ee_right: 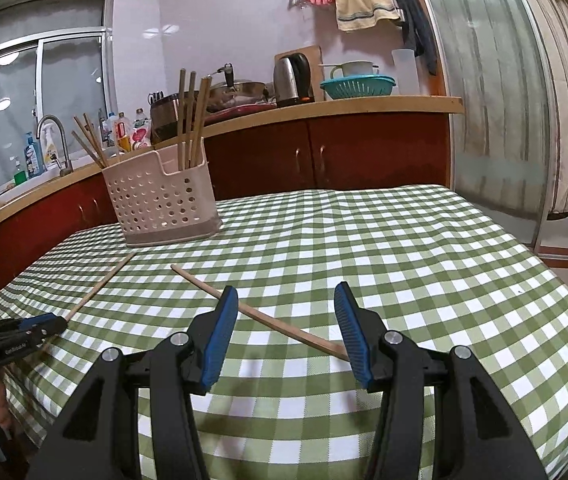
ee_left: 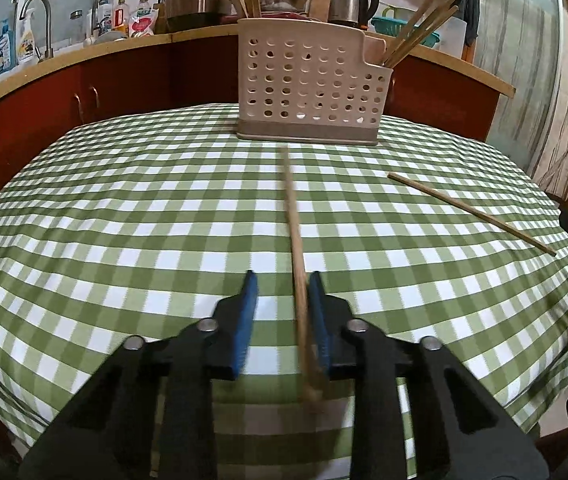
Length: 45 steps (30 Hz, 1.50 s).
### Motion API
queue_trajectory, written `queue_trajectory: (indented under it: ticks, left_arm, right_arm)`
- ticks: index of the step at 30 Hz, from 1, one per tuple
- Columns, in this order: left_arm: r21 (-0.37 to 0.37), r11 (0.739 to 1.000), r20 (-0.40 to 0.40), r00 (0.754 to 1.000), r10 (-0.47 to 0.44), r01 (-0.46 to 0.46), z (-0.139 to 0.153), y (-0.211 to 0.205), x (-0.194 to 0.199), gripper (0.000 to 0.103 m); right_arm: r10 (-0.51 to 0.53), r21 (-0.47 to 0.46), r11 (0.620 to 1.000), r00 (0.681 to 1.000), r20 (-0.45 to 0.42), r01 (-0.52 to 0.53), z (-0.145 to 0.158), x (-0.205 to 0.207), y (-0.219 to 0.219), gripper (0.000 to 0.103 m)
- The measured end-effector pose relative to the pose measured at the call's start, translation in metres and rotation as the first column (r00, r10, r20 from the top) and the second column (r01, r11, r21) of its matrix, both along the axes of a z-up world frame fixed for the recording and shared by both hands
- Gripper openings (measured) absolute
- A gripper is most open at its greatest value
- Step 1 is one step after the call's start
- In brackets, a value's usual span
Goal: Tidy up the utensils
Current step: 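Withdraw both tools from the caddy toward the remaining chopsticks, then close the left tool on one loose chopstick while the right tool grasps the other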
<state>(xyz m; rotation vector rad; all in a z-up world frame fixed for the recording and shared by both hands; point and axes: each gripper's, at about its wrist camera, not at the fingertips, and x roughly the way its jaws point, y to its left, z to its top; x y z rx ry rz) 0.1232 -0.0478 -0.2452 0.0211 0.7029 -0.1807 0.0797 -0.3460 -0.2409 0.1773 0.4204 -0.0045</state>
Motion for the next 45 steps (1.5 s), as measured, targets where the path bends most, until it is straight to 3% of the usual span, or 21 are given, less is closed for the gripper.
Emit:
queue_trajectory:
  ticks: [3,18,24,29,34,42,45]
  left_arm:
    - [0.019,1.0,0.006,1.0,-0.01,0.01,0.001,0.004,0.0,0.012]
    - [0.044,0.999,0.016,1.0,0.024,-0.025,0.002,0.033,0.004,0.007]
    - [0.045,0.999,0.016,1.0,0.023,-0.024,0.002,0.036,0.003,0.007]
    - [0.044,0.999,0.014,1.0,0.018,-0.019,0.002,0.039,0.005,0.007]
    - [0.049,0.999,0.017,1.0,0.018,-0.018,0.002,0.04,0.005,0.007]
    - [0.059,0.998,0.021,1.0,0.016,-0.017,0.002,0.042,0.006,0.007]
    - [0.055,0.998,0.022,1.0,0.018,-0.019,0.002,0.044,0.007,0.007]
  right_arm:
    - [-0.003,-0.001,1.0,1.0,-0.013,0.003,-0.003,0.002,-0.002,0.05]
    - [-0.018,0.005,1.0,0.992,-0.123,0.019,-0.027,0.014,-0.007,0.05]
    - [0.105,0.006,0.994,0.987,-0.124,-0.105,-0.024,0.009,0.018,0.045]
    - [0.037,-0.032,0.999,0.995,-0.092,-0.04,-0.018,0.007,0.009,0.045]
    - [-0.009,0.041,0.999,0.988,-0.153,0.016,-0.029,0.018,-0.02,0.046]
    - [0.119,0.004,0.993,0.986,-0.119,-0.12,-0.027,0.011,0.02,0.043]
    - [0.146,0.018,0.989,0.983,-0.115,-0.145,-0.026,0.013,0.026,0.035]
